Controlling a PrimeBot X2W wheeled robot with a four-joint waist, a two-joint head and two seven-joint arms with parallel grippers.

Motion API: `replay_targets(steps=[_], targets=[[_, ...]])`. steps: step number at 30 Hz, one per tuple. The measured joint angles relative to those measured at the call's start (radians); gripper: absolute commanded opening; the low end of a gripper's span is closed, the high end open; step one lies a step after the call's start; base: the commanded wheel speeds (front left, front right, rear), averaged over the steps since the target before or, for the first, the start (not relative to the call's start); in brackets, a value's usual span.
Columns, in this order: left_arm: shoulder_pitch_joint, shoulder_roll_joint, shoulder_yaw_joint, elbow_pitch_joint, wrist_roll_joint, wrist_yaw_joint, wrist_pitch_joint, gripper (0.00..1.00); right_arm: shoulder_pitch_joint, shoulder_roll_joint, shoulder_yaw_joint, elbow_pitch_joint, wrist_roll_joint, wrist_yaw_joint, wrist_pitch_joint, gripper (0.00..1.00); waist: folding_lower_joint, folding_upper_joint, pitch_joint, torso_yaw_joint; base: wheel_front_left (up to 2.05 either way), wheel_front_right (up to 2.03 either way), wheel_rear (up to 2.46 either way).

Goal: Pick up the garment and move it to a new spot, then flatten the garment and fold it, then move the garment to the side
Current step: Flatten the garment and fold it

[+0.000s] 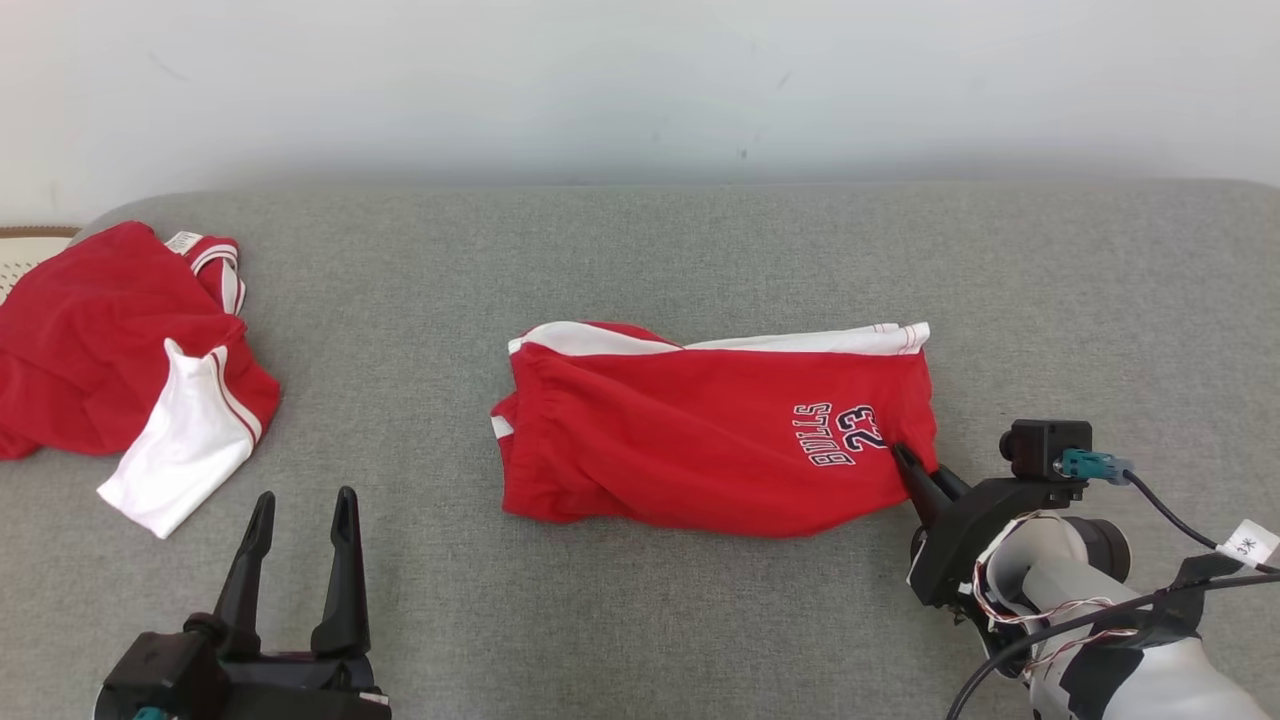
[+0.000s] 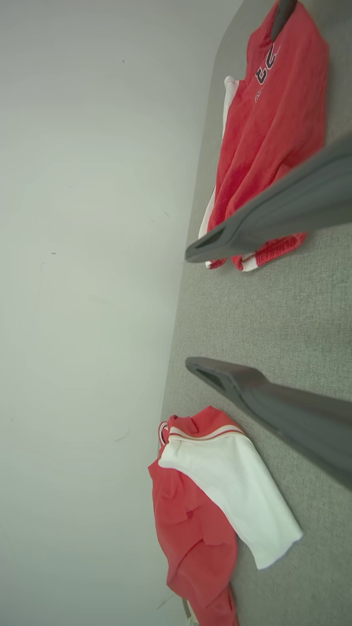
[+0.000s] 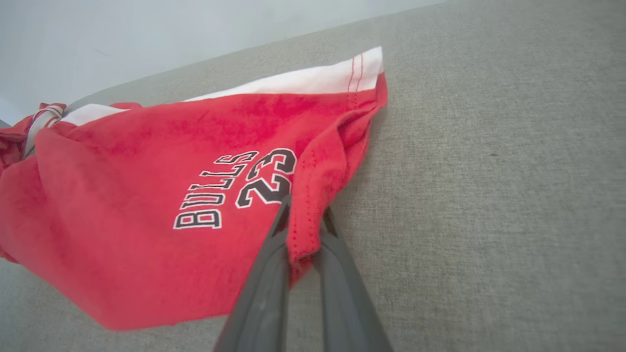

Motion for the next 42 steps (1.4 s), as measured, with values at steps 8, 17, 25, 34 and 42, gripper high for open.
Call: replay_targets(steps=[8,17,25,34,42], targets=[[0.009,0.0,-0.005,0.005,0.0,-0.001,0.0,1.0,0.001,0.007,-0.013,0.06,-0.012,0.0,-0.011,1.0,0.0001,0.0,-0.011,-0.008,0.0,0.0,0.0],[0.041,0.0,0.011,0.002,0.009,-0.004,0.0,1.0,-0.01,-0.008,-0.207,-0.001,-0.178,0.0,-0.019,1.0,0.0001,0.0,-0.038,-0.032,0.0,0.0,0.0],[0.085,0.0,0.056,-0.007,0.014,0.003,0.0,1.0,0.178,-0.011,-0.563,-0.256,-0.516,0.0,-0.019,1.0,0.0001,0.0,-0.076,-0.054,0.0,0.0,0.0],[0.144,0.0,0.104,-0.039,0.048,0.005,0.0,1.0,0.429,0.076,-0.854,-0.528,-0.799,0.0,-0.019,1.0,0.0001,0.0,-0.113,-0.062,0.0,0.0,0.0],[0.186,0.009,0.127,-0.041,0.063,-0.021,0.0,1.0,0.583,0.126,-0.944,-0.66,-0.897,0.0,-0.019,1.0,0.0,0.0001,-0.133,-0.061,0.0,0.0,0.0]])
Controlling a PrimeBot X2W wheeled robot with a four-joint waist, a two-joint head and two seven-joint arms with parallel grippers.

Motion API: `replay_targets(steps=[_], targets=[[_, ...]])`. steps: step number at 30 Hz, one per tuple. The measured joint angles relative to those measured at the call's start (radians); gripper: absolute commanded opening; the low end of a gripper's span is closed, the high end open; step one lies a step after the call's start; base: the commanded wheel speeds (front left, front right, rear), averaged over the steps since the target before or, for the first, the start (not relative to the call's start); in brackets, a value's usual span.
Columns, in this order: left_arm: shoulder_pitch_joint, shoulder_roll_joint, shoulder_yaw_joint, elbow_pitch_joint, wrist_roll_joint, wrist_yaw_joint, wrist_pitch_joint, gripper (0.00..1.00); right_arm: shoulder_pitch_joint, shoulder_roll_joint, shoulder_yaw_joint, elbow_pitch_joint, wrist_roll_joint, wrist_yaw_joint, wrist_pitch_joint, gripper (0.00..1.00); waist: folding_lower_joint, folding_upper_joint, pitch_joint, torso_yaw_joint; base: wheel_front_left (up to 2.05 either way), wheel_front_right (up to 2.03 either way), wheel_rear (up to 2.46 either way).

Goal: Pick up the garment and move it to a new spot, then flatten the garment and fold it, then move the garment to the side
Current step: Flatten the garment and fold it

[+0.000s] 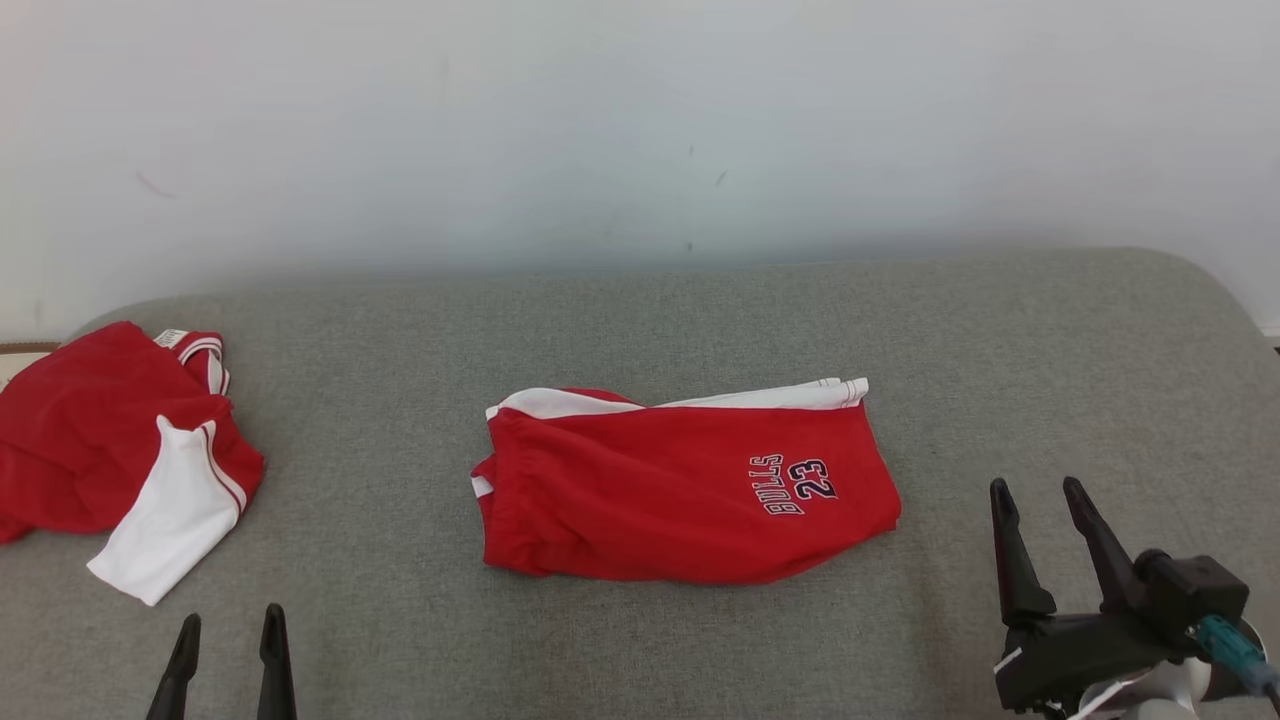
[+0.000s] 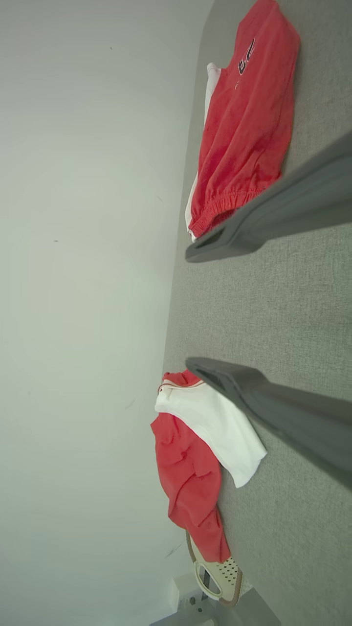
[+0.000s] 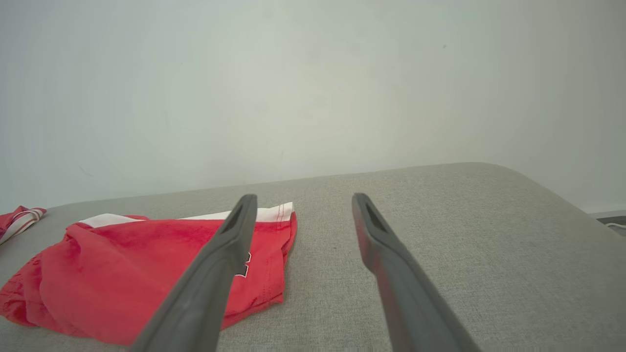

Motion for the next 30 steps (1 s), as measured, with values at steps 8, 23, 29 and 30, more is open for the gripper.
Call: replay_targets(steps=[8,23,29,30], targets=[[0.023,0.001,0.007,0.0,0.006,-0.012,0.0,1.0,0.093,0.049,-0.043,-0.065,-0.018,0.0,0.0,1.0,0.0001,0.0,-0.014,-0.003,0.0,0.0,0.0],[0.039,0.012,-0.01,0.006,0.034,-0.02,0.0,1.0,0.118,0.062,-0.043,-0.081,-0.038,0.0,0.036,1.0,0.0001,0.0,-0.025,-0.006,0.0,0.0,0.0],[0.041,0.011,-0.009,0.011,0.033,-0.02,0.0,1.0,0.12,0.063,-0.042,-0.081,-0.038,0.0,0.045,1.0,0.0001,0.0,-0.028,-0.007,0.0,0.0,0.0],[0.042,0.011,-0.008,0.011,0.033,-0.021,0.0,1.0,0.12,0.063,-0.041,-0.081,-0.038,0.0,0.045,1.0,0.0001,0.0,-0.029,-0.007,0.0,0.0,0.0]])
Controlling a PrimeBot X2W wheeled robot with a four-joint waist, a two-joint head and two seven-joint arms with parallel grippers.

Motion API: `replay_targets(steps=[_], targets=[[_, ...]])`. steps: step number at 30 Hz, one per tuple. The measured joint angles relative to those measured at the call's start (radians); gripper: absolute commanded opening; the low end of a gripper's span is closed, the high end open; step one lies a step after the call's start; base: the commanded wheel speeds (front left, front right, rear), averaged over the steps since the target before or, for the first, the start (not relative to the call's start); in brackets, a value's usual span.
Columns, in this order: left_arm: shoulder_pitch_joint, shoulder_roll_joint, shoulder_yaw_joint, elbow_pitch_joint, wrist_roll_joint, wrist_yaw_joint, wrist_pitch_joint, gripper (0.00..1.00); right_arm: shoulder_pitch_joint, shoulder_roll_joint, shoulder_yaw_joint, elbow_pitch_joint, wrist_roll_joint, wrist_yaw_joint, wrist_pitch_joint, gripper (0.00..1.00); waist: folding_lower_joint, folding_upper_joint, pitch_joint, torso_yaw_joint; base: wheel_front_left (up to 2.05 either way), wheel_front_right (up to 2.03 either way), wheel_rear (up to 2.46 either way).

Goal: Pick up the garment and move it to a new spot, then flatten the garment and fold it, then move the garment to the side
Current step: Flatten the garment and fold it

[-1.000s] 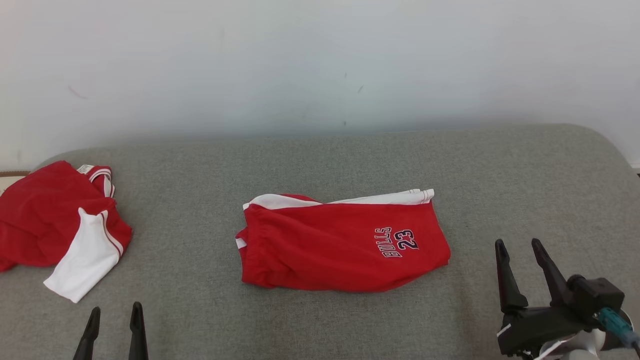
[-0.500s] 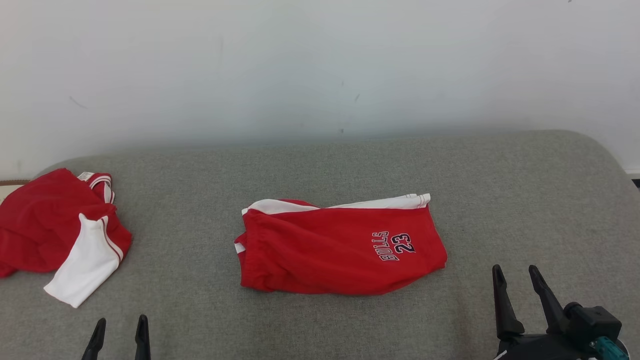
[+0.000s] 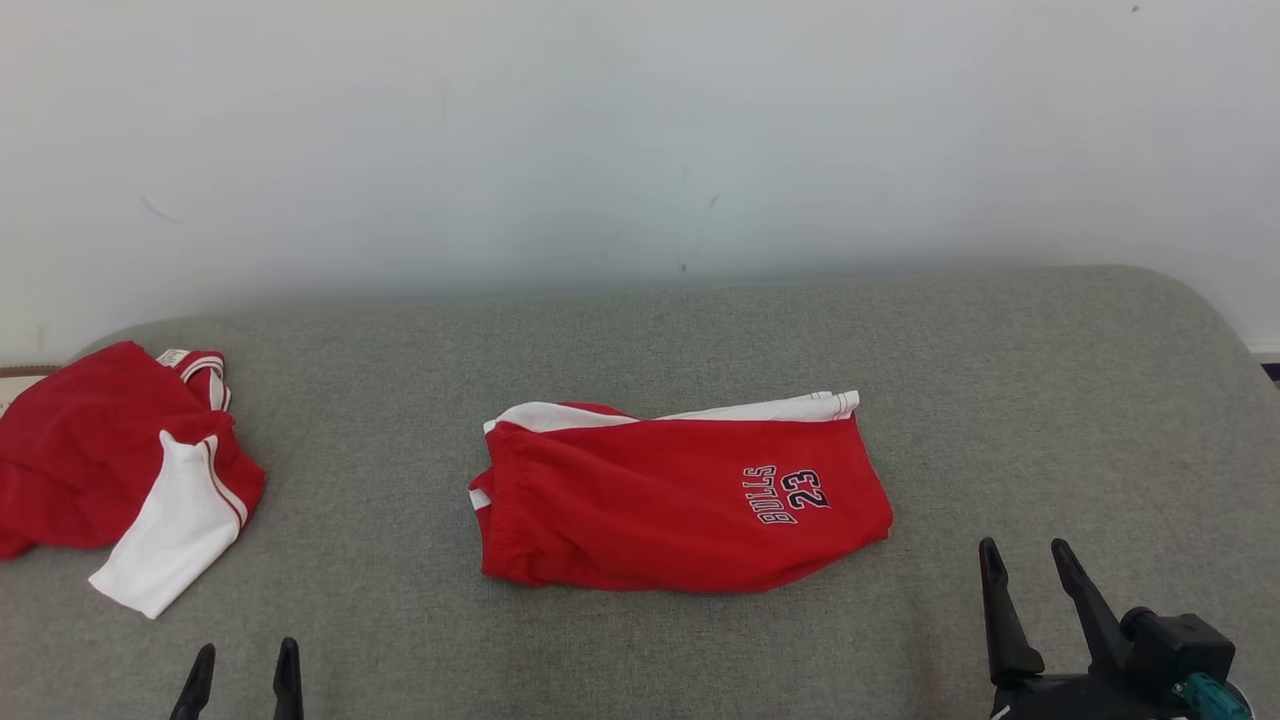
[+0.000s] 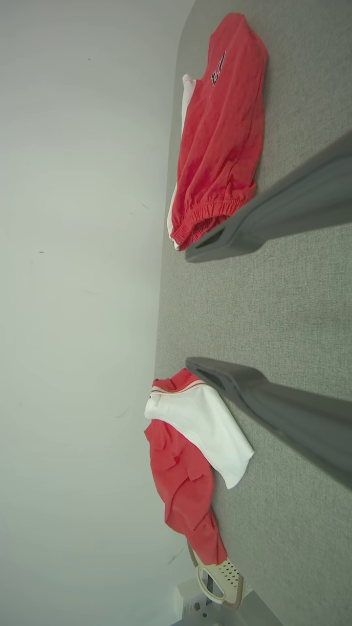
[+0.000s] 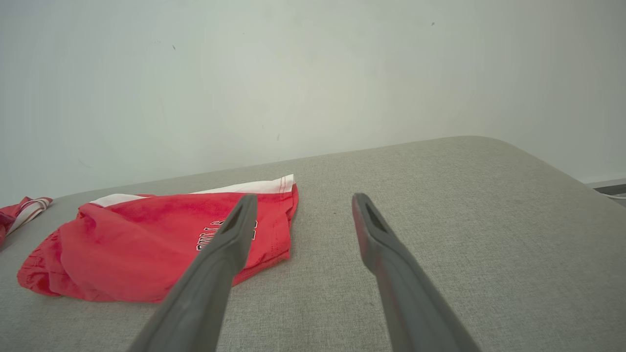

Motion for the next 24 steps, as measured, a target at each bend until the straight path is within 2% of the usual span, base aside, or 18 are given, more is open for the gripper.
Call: replay_targets(steps=[17,24], targets=[[0.003,-0.003,0.005,-0.002,0.0,0.0,0.0,1.0,0.001,-0.002,-0.001,0.001,0.002,0.0,0.004,1.0,0.0,0.0,0.005,-0.001,0.0,0.0,0.0],[0.002,-0.005,0.004,-0.002,0.0,0.0,0.0,1.0,-0.045,-0.018,0.016,0.041,0.002,0.0,0.027,1.0,0.0,0.0,0.011,0.005,0.0,0.0,0.0]])
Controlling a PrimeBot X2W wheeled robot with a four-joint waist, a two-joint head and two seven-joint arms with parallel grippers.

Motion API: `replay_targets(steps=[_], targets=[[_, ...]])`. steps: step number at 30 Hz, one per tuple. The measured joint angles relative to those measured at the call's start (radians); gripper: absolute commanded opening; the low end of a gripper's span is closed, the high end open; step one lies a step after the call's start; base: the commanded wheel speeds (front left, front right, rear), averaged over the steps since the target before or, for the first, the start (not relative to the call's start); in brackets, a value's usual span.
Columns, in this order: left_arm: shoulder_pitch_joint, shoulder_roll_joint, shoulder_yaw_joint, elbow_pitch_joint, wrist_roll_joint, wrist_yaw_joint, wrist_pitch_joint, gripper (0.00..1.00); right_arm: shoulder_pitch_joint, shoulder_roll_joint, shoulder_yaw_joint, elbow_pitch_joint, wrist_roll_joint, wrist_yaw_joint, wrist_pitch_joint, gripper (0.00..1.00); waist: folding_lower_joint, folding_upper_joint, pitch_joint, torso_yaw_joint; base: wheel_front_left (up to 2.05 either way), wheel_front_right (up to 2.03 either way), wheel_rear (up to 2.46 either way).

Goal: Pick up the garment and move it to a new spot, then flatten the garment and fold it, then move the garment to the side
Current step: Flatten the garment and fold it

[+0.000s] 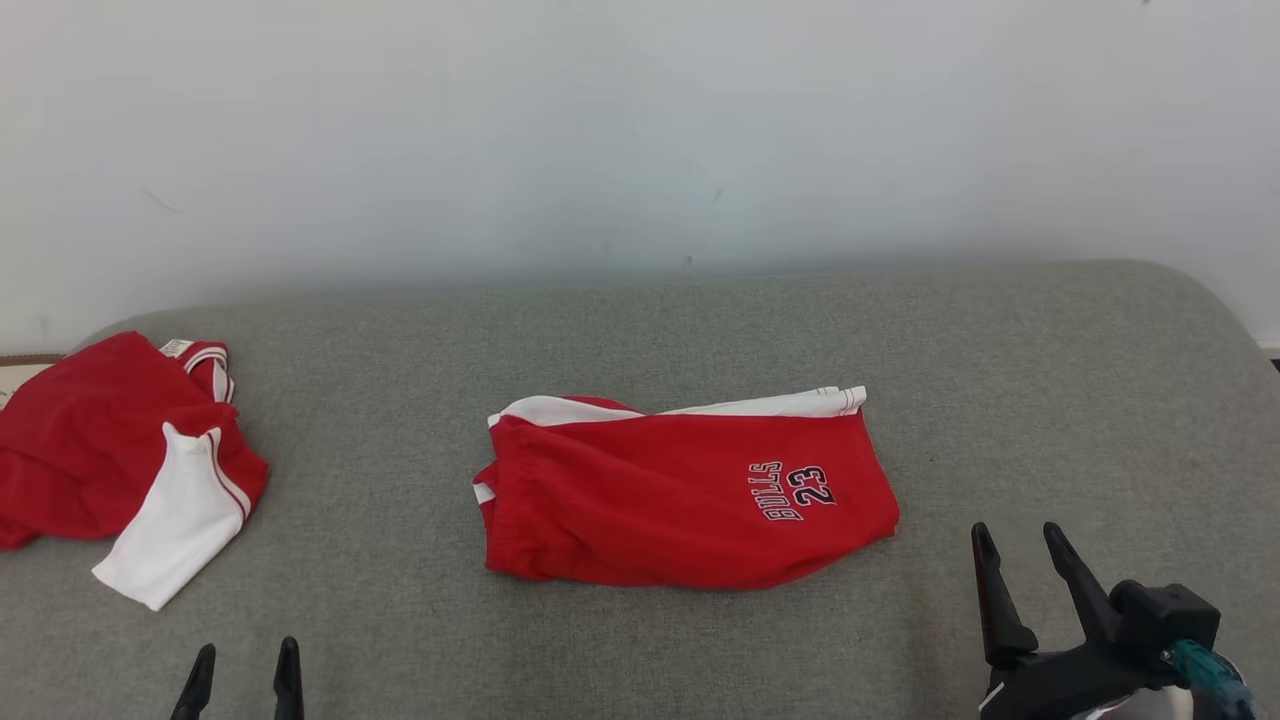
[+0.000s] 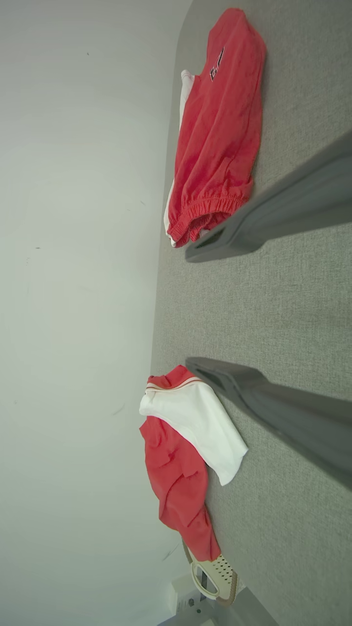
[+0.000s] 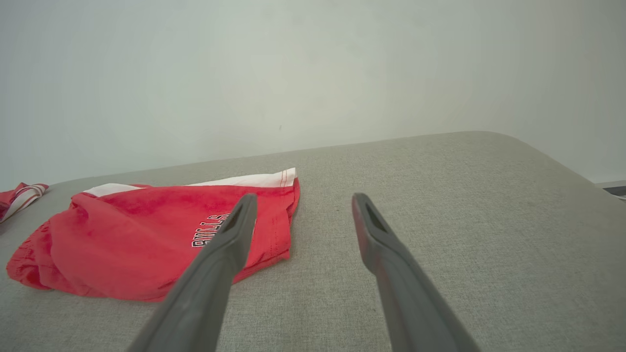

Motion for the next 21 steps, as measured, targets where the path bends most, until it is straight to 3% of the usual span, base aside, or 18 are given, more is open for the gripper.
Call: replay_targets(steps=[10,21], targets=[[-0.017,-0.003,-0.014,0.006,0.0,-0.001,0.0,1.0,-0.158,-0.017,0.044,0.159,0.052,0.0,0.015,1.0,0.0,0.0,0.023,0.029,0.0,0.0,0.0],[-0.067,-0.005,-0.037,0.012,0.001,-0.01,0.0,1.0,-0.427,-0.03,0.105,0.481,0.09,0.0,0.025,1.0,0.0001,0.0,0.092,0.068,0.0,0.0,0.0]])
